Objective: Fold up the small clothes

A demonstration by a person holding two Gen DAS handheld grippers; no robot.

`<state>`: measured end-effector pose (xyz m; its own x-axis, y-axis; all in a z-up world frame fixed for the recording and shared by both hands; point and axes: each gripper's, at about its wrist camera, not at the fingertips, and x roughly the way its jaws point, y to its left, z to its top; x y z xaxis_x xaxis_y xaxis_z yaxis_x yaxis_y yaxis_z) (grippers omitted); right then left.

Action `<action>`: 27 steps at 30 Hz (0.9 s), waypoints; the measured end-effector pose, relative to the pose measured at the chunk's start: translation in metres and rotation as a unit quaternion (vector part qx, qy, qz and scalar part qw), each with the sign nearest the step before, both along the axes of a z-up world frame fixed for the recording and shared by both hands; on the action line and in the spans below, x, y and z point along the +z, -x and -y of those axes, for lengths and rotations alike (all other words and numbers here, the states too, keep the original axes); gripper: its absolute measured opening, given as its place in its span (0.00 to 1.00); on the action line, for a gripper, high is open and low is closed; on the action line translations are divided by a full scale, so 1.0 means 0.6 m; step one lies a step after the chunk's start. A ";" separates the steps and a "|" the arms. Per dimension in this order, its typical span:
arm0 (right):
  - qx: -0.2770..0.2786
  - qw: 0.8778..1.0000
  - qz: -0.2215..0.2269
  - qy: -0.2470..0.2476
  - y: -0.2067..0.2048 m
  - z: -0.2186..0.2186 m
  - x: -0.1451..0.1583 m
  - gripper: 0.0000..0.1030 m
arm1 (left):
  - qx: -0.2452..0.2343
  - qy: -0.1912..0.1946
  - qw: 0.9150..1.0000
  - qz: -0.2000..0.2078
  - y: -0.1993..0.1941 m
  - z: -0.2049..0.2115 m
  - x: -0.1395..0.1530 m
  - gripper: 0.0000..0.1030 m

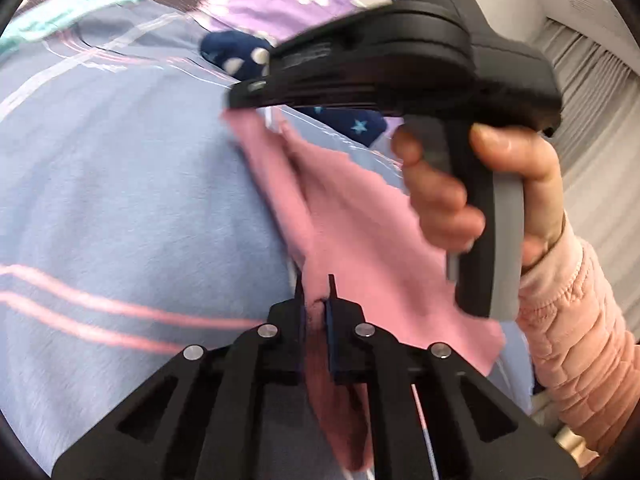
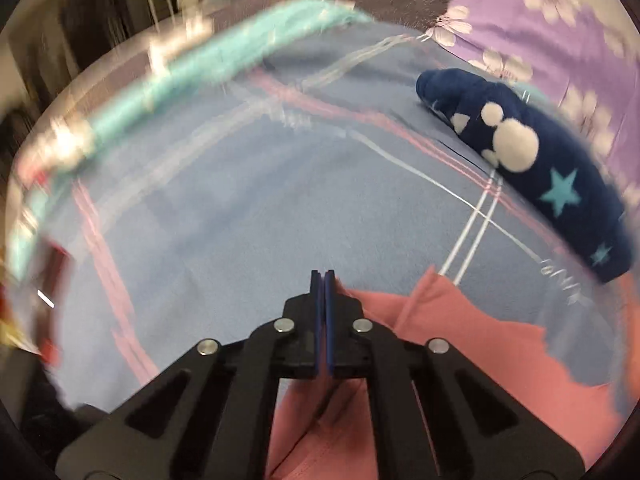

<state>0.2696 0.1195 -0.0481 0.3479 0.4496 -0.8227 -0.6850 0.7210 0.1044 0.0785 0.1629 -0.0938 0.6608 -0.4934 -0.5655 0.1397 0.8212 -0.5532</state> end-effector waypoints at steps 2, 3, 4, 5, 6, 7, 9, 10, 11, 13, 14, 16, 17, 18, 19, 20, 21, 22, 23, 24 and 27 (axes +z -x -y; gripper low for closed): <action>-0.009 1.000 0.004 0.005 -0.005 0.012 0.003 0.01 | 0.023 -0.033 0.999 0.011 0.022 0.007 0.012 0.06; -0.013 1.000 0.013 0.009 -0.002 0.020 0.005 0.02 | 0.028 -0.039 0.999 0.013 0.031 0.008 0.015 0.06; -0.017 1.000 0.019 0.007 0.002 0.025 0.008 0.07 | 0.033 -0.044 0.998 0.013 0.037 0.010 0.015 0.06; -0.024 0.999 0.029 0.004 0.006 0.032 0.012 0.22 | 0.033 -0.043 0.998 0.010 0.038 0.010 0.013 0.07; -0.033 0.999 0.039 -0.005 0.015 0.043 0.020 0.32 | 0.036 -0.039 0.999 0.002 0.040 0.006 0.009 0.07; -0.033 0.998 0.043 -0.009 0.020 0.050 0.024 0.42 | 0.041 -0.035 0.998 -0.006 0.040 0.001 0.006 0.08; -0.022 0.999 0.049 0.000 0.038 0.063 0.028 0.41 | 0.054 -0.024 0.998 -0.019 0.045 -0.019 -0.001 0.10; -0.019 0.998 0.055 0.014 0.047 0.068 0.025 0.41 | 0.054 -0.014 0.998 -0.022 0.051 -0.027 -0.004 0.11; -0.016 0.997 0.062 0.031 0.058 0.076 0.019 0.41 | 0.048 -0.004 0.999 -0.025 0.055 -0.030 -0.008 0.17; -0.010 0.997 0.059 0.044 0.069 0.087 0.003 0.40 | 0.017 0.025 0.999 -0.028 0.059 -0.028 -0.014 0.38; -0.008 0.997 0.055 0.049 0.074 0.092 -0.006 0.40 | -0.004 0.033 0.999 -0.025 0.059 -0.024 -0.016 0.47; -0.017 0.997 0.051 0.059 0.075 0.096 -0.024 0.40 | -0.026 0.000 0.999 -0.020 0.069 0.003 -0.009 0.48; -0.023 0.997 0.049 0.060 0.073 0.095 -0.030 0.40 | -0.028 -0.017 0.999 -0.021 0.069 0.012 -0.007 0.47; -0.033 0.997 0.042 0.054 0.068 0.095 -0.034 0.40 | -0.027 -0.038 0.999 -0.022 0.065 0.019 -0.005 0.33; -0.041 0.998 0.035 0.046 0.065 0.095 -0.036 0.40 | -0.029 -0.052 0.998 -0.027 0.068 0.026 -0.004 0.20; -0.047 0.998 0.030 0.038 0.059 0.093 -0.037 0.40 | -0.039 -0.050 0.997 -0.041 0.069 0.031 -0.008 0.07; -0.055 0.998 0.026 0.031 0.051 0.088 -0.037 0.40 | -0.037 -0.048 0.997 -0.048 0.074 0.032 -0.012 0.07; -0.059 0.998 0.025 0.026 0.045 0.083 -0.037 0.40 | -0.033 -0.049 0.997 -0.048 0.075 0.032 -0.010 0.07; -0.061 0.998 0.026 0.024 0.039 0.075 -0.037 0.40 | -0.027 -0.050 0.997 -0.049 0.078 0.029 -0.009 0.07; -0.061 0.997 0.027 0.026 0.036 0.069 -0.037 0.40 | -0.020 -0.052 0.997 -0.051 0.090 0.027 -0.007 0.05; -0.058 0.998 0.015 0.022 0.023 0.043 -0.045 0.42 | -0.010 -0.056 0.997 -0.055 0.105 0.019 -0.013 0.05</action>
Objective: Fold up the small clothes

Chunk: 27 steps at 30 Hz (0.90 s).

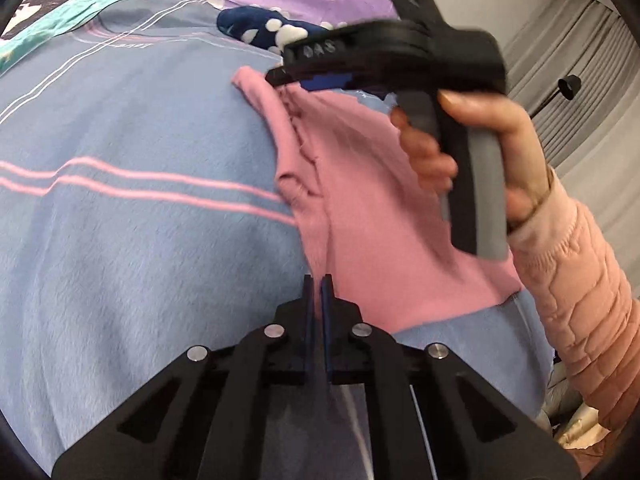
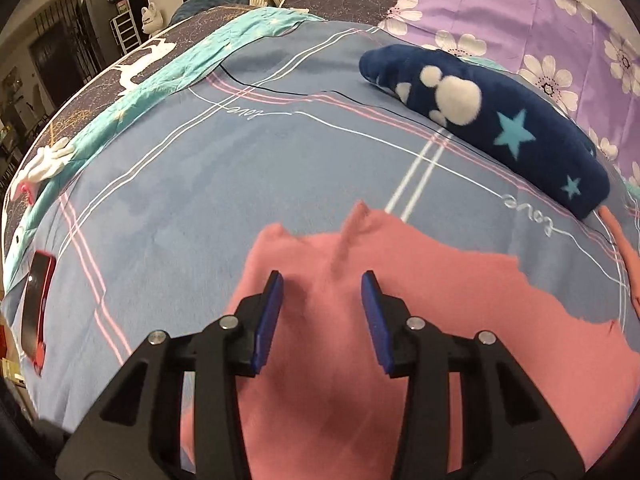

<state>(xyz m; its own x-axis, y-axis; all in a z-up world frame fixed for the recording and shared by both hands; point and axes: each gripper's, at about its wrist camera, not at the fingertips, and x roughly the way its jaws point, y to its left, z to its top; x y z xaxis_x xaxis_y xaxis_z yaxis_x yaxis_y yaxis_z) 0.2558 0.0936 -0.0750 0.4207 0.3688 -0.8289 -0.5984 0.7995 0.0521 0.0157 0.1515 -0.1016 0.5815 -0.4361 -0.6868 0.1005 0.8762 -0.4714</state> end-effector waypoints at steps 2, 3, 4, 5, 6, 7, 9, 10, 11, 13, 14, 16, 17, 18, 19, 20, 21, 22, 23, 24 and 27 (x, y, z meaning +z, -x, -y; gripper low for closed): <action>0.004 1.000 -0.017 0.001 -0.006 -0.013 -0.012 0.53 | -0.002 0.005 1.000 -0.002 -0.007 0.003 -0.001 0.07; 0.002 1.000 -0.015 0.016 -0.011 -0.025 -0.023 0.52 | -0.005 0.005 1.000 -0.003 -0.008 0.007 -0.001 0.08; -0.001 1.000 -0.005 0.026 -0.014 -0.031 -0.028 0.42 | -0.007 0.007 1.000 -0.003 -0.009 0.008 -0.001 0.08; -0.007 1.000 0.004 0.025 -0.019 -0.034 -0.029 0.31 | -0.007 0.008 1.000 -0.003 -0.017 0.009 -0.002 0.05; -0.014 1.000 0.002 0.014 -0.024 -0.032 -0.025 0.22 | -0.008 0.009 1.000 -0.004 -0.003 0.007 -0.002 0.02; -0.018 1.000 -0.014 -0.015 -0.032 -0.027 -0.019 0.04 | -0.008 0.011 1.000 -0.004 0.000 0.008 0.000 0.01; -0.042 0.996 -0.051 -0.066 -0.052 -0.009 -0.013 0.03 | -0.008 -0.013 1.000 0.004 0.018 0.016 0.012 0.01; -0.046 0.995 -0.060 -0.071 -0.058 -0.006 -0.017 0.03 | -0.008 -0.028 1.000 0.008 0.023 0.020 0.016 0.01; -0.045 0.995 -0.062 -0.067 -0.059 -0.007 -0.023 0.03 | -0.008 -0.050 0.999 0.012 0.031 0.026 0.017 0.01; -0.035 0.996 -0.053 -0.061 -0.053 -0.007 -0.027 0.05 | -0.013 -0.069 0.997 0.017 0.044 0.029 0.020 0.00; -0.029 0.997 -0.047 -0.060 -0.045 -0.001 -0.018 0.12 | -0.012 -0.070 0.997 0.017 0.048 0.026 0.020 0.00; -0.024 0.997 -0.037 -0.068 -0.029 0.016 0.005 0.28 | -0.008 -0.078 0.997 0.022 0.058 0.016 0.023 0.00; -0.020 0.997 -0.028 -0.075 -0.017 0.028 0.019 0.36 | -0.004 -0.084 0.996 0.025 0.057 0.005 0.020 0.00; -0.013 0.997 -0.011 -0.073 0.003 0.044 0.038 0.38 | 0.000 -0.090 0.996 0.028 0.061 -0.001 0.023 0.00; -0.006 0.998 0.005 -0.061 0.022 0.055 0.050 0.39 | 0.002 -0.092 0.995 0.030 0.060 -0.006 0.025 0.00; 0.002 0.999 0.022 -0.047 0.043 0.066 0.059 0.39 | 0.008 -0.092 0.995 0.033 0.061 -0.014 0.028 0.03; 0.019 0.998 0.043 -0.028 0.080 0.083 0.068 0.39 | 0.013 -0.092 0.995 0.036 0.056 -0.019 0.030 0.09; 0.030 0.998 0.055 -0.017 0.104 0.094 0.069 0.41 | 0.019 -0.093 0.995 0.040 0.051 -0.023 0.034 0.14; 0.041 0.997 0.067 -0.004 0.131 0.105 0.069 0.42 | 0.026 -0.094 0.994 0.046 0.045 -0.027 0.038 0.22; 0.054 0.995 0.081 0.011 0.165 0.117 0.065 0.45 | 0.029 -0.095 0.994 0.051 0.040 -0.030 0.042 0.25; 0.084 0.989 0.117 0.045 0.262 0.149 0.043 0.52 | 0.034 -0.091 0.993 0.060 0.034 -0.034 0.048 0.31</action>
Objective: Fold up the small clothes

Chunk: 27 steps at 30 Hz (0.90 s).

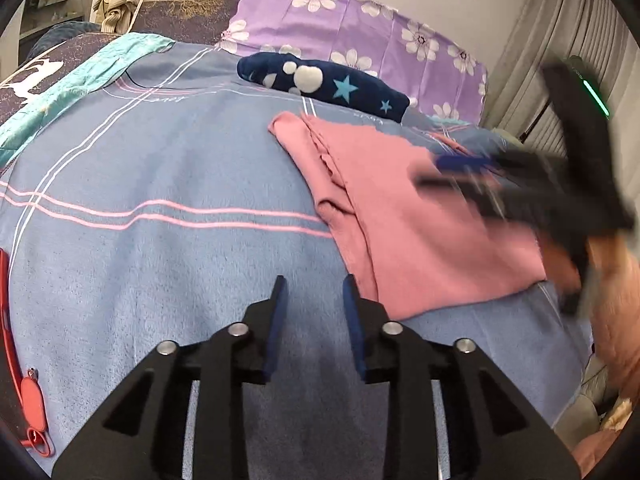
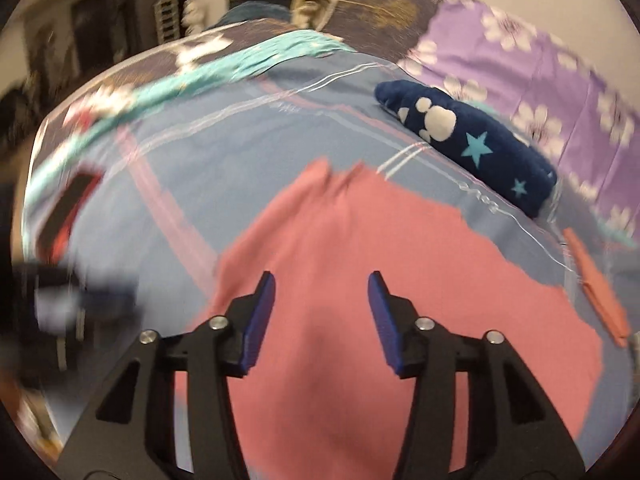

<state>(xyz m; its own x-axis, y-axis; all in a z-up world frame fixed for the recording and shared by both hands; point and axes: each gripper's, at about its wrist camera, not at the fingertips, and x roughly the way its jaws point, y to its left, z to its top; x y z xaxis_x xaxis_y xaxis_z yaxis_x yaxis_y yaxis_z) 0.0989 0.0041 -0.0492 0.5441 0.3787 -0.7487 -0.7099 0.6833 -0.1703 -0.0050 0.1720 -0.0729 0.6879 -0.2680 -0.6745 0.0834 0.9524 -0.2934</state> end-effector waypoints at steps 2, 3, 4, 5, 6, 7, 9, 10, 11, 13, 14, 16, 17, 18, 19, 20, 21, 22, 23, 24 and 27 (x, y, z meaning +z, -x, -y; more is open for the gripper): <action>0.023 1.000 0.006 0.017 0.063 0.009 -0.025 0.53 | 0.004 -0.003 1.000 -0.003 0.003 0.004 -0.003 0.32; 0.034 0.999 0.007 0.021 0.082 0.012 -0.034 0.53 | 0.006 -0.005 1.000 -0.005 0.003 0.005 -0.005 0.32; 0.045 0.999 0.008 0.025 0.101 0.008 -0.044 0.53 | 0.007 -0.005 1.000 -0.008 0.003 0.006 -0.008 0.33; 0.056 0.998 0.011 0.035 0.120 0.003 -0.054 0.54 | 0.010 -0.003 1.000 -0.014 0.003 0.006 -0.013 0.36; 0.067 0.996 0.026 0.058 0.139 -0.007 -0.069 0.54 | 0.013 -0.002 1.000 -0.018 0.004 0.007 -0.016 0.41; 0.065 0.994 0.046 0.078 0.150 -0.016 -0.078 0.55 | 0.017 -0.003 1.000 -0.021 0.005 0.007 -0.018 0.43; 0.049 0.988 0.095 0.111 0.160 -0.030 -0.090 0.56 | 0.021 -0.005 1.000 -0.021 0.012 0.010 -0.018 0.44; 0.038 0.984 0.118 0.126 0.161 -0.037 -0.092 0.56 | 0.021 -0.005 1.000 -0.020 0.016 0.010 -0.017 0.44; 0.025 0.980 0.136 0.141 0.160 -0.042 -0.095 0.56 | 0.021 -0.005 1.000 -0.020 0.020 0.011 -0.015 0.44; -0.007 0.972 0.166 0.166 0.151 -0.051 -0.103 0.56 | 0.022 -0.006 1.000 -0.017 0.025 0.012 -0.012 0.45; -0.017 0.973 0.161 0.167 0.142 -0.053 -0.106 0.56 | 0.024 -0.005 1.000 -0.016 0.025 0.012 -0.011 0.46; -0.030 0.977 0.144 0.155 0.129 -0.054 -0.103 0.55 | 0.026 -0.003 1.000 -0.016 0.024 0.011 -0.010 0.46; -0.032 0.978 0.139 0.149 0.124 -0.054 -0.100 0.54 | 0.027 -0.003 0.999 -0.017 0.022 0.010 -0.011 0.46; -0.032 0.980 0.134 0.146 0.121 -0.056 -0.101 0.52 | 0.028 -0.002 0.999 -0.019 0.020 0.009 -0.012 0.46; -0.034 0.980 0.135 0.144 0.116 -0.059 -0.102 0.52 | 0.029 -0.002 0.999 -0.020 0.018 0.008 -0.012 0.46; -0.036 0.980 0.137 0.143 0.112 -0.063 -0.103 0.52 | 0.030 0.001 0.999 -0.022 0.015 0.007 -0.014 0.46; -0.035 0.979 0.138 0.143 0.109 -0.067 -0.106 0.51 | 0.030 0.003 0.999 -0.023 0.012 0.006 -0.016 0.46; -0.034 0.979 0.139 0.144 0.108 -0.072 -0.108 0.49 | 0.031 0.006 0.999 -0.024 0.011 0.005 -0.017 0.46; -0.034 0.979 0.142 0.144 0.108 -0.076 -0.108 0.49 | 0.033 0.010 0.999 -0.026 0.008 0.002 -0.019 0.46; -0.033 0.978 0.146 0.145 0.104 -0.081 -0.110 0.48 | 0.034 0.012 0.999 -0.026 0.006 0.000 -0.020 0.48; -0.034 0.977 0.154 0.146 0.101 -0.087 -0.112 0.47 | 0.038 0.030 0.999 -0.024 -0.002 -0.012 -0.020 0.59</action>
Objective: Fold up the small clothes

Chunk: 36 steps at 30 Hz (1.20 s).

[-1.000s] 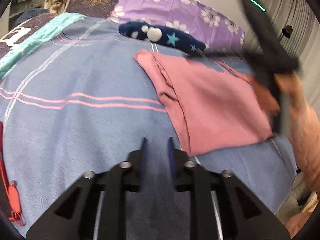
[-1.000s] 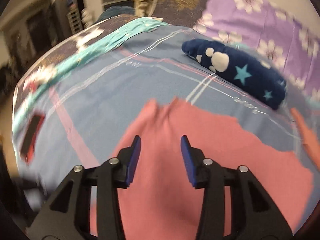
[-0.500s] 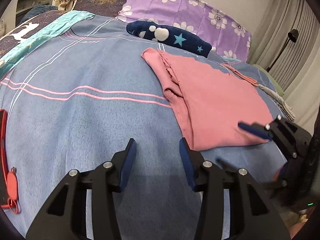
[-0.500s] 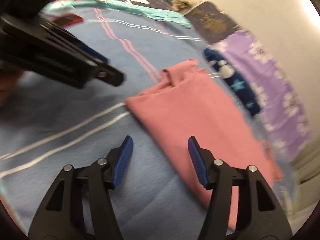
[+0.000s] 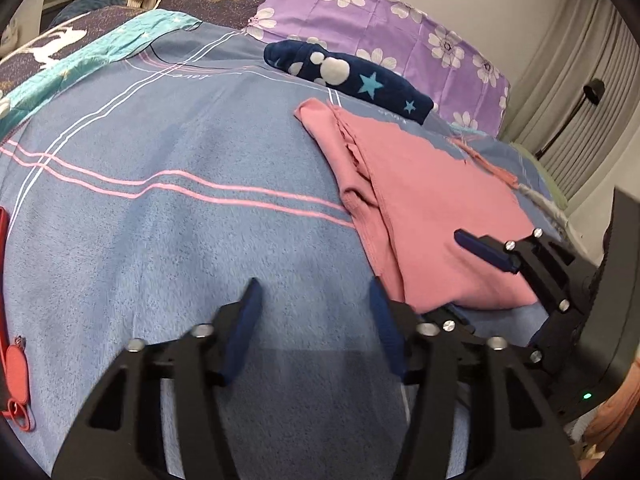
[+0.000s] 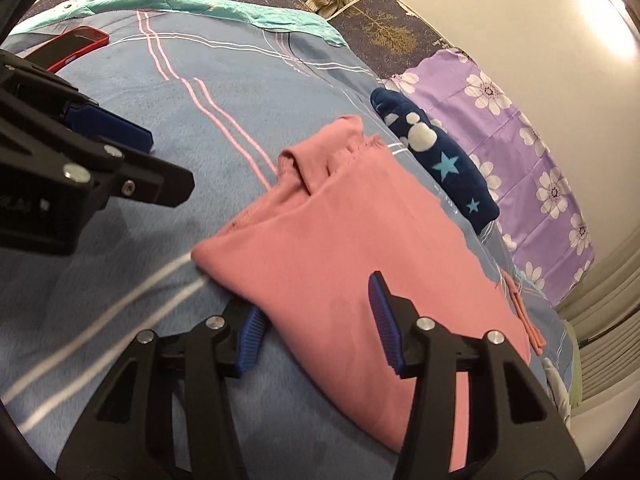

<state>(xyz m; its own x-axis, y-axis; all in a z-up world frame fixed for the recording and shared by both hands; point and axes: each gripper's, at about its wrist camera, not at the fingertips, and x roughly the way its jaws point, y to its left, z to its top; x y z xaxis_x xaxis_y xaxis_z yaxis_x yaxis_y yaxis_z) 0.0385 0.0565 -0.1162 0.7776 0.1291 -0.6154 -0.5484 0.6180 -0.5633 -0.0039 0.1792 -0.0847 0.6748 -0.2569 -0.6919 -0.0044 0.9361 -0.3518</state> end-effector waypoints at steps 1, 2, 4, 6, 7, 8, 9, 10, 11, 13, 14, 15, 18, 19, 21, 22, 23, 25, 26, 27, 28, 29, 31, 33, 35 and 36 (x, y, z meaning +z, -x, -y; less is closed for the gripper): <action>0.001 1.000 0.000 0.000 -0.001 -0.001 0.000 0.47 | 0.001 0.005 1.000 0.002 -0.004 -0.004 0.002 0.59; 0.002 1.000 0.000 -0.001 -0.002 -0.001 0.000 0.46 | -0.001 0.012 1.000 0.009 -0.012 -0.011 0.005 0.60; 0.004 1.000 0.000 -0.004 -0.002 0.002 -0.001 0.46 | -0.008 0.029 0.999 0.023 -0.032 -0.021 0.013 0.61; 0.003 1.000 -0.001 -0.006 -0.002 0.006 -0.001 0.46 | -0.030 0.068 0.997 0.033 -0.072 -0.033 0.019 0.64; 0.001 1.000 -0.002 -0.007 0.000 0.008 0.000 0.46 | -0.041 0.087 0.995 0.033 -0.094 -0.037 0.020 0.65; 0.000 1.000 -0.002 -0.008 0.002 0.011 -0.001 0.46 | -0.060 0.115 0.991 0.028 -0.128 -0.039 0.018 0.68; -0.001 1.000 -0.002 -0.009 0.004 0.013 -0.001 0.46 | -0.071 0.136 0.988 0.018 -0.159 -0.038 0.014 0.70; -0.002 1.000 -0.001 -0.010 0.005 0.014 -0.002 0.46 | -0.076 0.147 0.986 0.011 -0.180 -0.035 0.010 0.70; -0.002 1.000 0.001 -0.010 0.007 0.013 -0.003 0.46 | -0.088 0.165 0.982 -0.004 -0.214 -0.028 0.002 0.70; -0.002 1.000 0.004 -0.008 0.008 0.012 -0.006 0.47 | -0.103 0.184 0.977 -0.030 -0.266 -0.014 -0.015 0.70; -0.002 1.000 0.004 -0.008 0.009 0.011 -0.007 0.48 | -0.108 0.180 0.977 -0.033 -0.293 -0.001 -0.021 0.69; -0.002 1.000 0.002 -0.010 0.008 0.011 -0.007 0.48 | -0.111 0.167 0.979 -0.024 -0.308 0.008 -0.020 0.69; -0.001 1.000 -0.008 -0.016 0.000 0.013 -0.006 0.48 | -0.119 0.136 0.983 -0.007 -0.344 0.035 -0.019 0.52; 0.000 1.000 -0.009 -0.016 -0.003 0.012 -0.006 0.48 | -0.116 0.131 0.985 -0.006 -0.351 0.039 -0.023 0.46; -0.001 1.000 -0.005 -0.015 -0.007 0.008 -0.008 0.49 | -0.102 0.151 0.983 -0.006 -0.357 0.032 -0.033 0.29; -0.002 1.000 -0.002 -0.013 -0.009 0.006 -0.009 0.49 | -0.099 0.167 0.981 -0.005 -0.357 0.024 -0.036 0.27; -0.002 1.000 0.002 -0.011 -0.010 0.002 -0.010 0.49 | -0.094 0.186 0.978 -0.005 -0.356 0.015 -0.041 0.22; -0.005 1.000 0.010 -0.004 -0.015 -0.005 -0.012 0.49 | -0.090 0.196 0.976 -0.010 -0.359 0.007 -0.045 0.20; -0.007 1.000 0.012 -0.001 -0.019 -0.008 -0.012 0.49 | -0.092 0.188 0.978 -0.009 -0.358 0.010 -0.043 0.19; -0.010 1.000 0.014 0.001 -0.024 -0.011 -0.012 0.49 | -0.094 0.178 0.980 -0.008 -0.357 0.015 -0.040 0.18; -0.014 1.000 0.015 0.001 -0.029 -0.013 -0.012 0.49 | -0.094 0.168 0.981 -0.008 -0.356 0.019 -0.039 0.18; -0.018 1.000 0.017 0.001 -0.034 -0.014 -0.012 0.50 | -0.095 0.163 0.982 -0.008 -0.356 0.021 -0.037 0.18; -0.032 0.999 0.029 0.004 -0.042 -0.016 -0.012 0.54 | -0.095 0.168 0.981 -0.009 -0.356 0.021 -0.037 0.17; -0.036 0.999 0.032 0.008 -0.047 -0.015 -0.013 0.54 | -0.095 0.177 0.980 -0.009 -0.357 0.021 -0.037 0.17; -0.036 0.999 0.032 0.008 -0.050 -0.013 -0.012 0.54 | -0.094 0.175 0.980 -0.010 -0.356 0.019 -0.037 0.18; -0.038 0.999 0.033 0.006 -0.050 -0.012 -0.012 0.54 | -0.094 0.175 0.980 -0.010 -0.357 0.018 -0.039 0.18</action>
<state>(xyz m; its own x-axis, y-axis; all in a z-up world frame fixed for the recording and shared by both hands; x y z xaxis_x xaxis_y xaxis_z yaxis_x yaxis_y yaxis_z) 0.0687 0.0634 -0.1232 0.8235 0.0608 -0.5640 -0.4617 0.6495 -0.6041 0.2104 0.1686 -0.1082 0.5798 -0.5995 -0.5518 0.1460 0.7427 -0.6535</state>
